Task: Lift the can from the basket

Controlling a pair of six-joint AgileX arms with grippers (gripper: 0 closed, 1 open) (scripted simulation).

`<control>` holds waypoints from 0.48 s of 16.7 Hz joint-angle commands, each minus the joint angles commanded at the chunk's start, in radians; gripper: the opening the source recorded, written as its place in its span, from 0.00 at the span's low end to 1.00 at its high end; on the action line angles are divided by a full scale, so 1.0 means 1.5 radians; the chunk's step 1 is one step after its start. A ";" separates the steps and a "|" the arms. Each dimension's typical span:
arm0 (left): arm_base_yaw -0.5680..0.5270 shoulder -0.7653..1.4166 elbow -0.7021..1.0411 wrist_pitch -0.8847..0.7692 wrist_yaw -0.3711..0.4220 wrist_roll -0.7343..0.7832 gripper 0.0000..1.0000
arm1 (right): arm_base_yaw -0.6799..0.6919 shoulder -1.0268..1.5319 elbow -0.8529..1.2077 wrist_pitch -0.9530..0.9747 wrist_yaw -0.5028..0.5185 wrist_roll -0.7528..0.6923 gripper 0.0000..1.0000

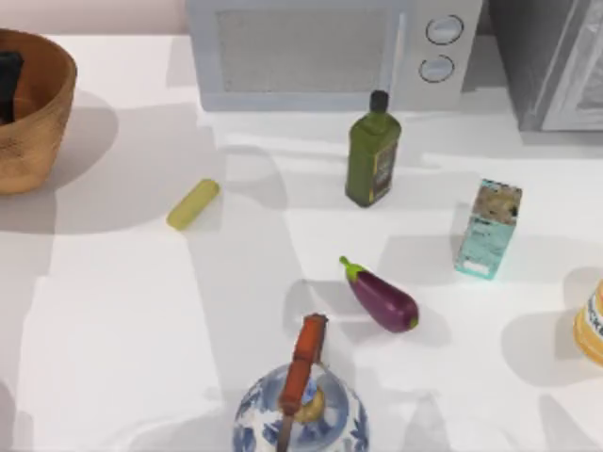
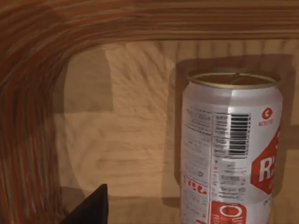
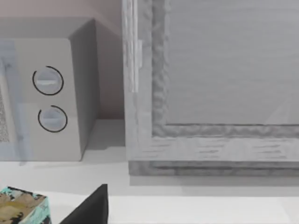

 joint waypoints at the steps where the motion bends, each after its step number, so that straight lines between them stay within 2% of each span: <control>1: 0.000 0.000 0.000 0.000 0.000 0.000 1.00 | 0.000 0.000 0.000 0.000 0.000 0.000 1.00; 8: -0.003 0.003 -0.039 0.042 0.000 -0.003 1.00 | 0.000 0.000 0.000 0.000 0.000 0.000 1.00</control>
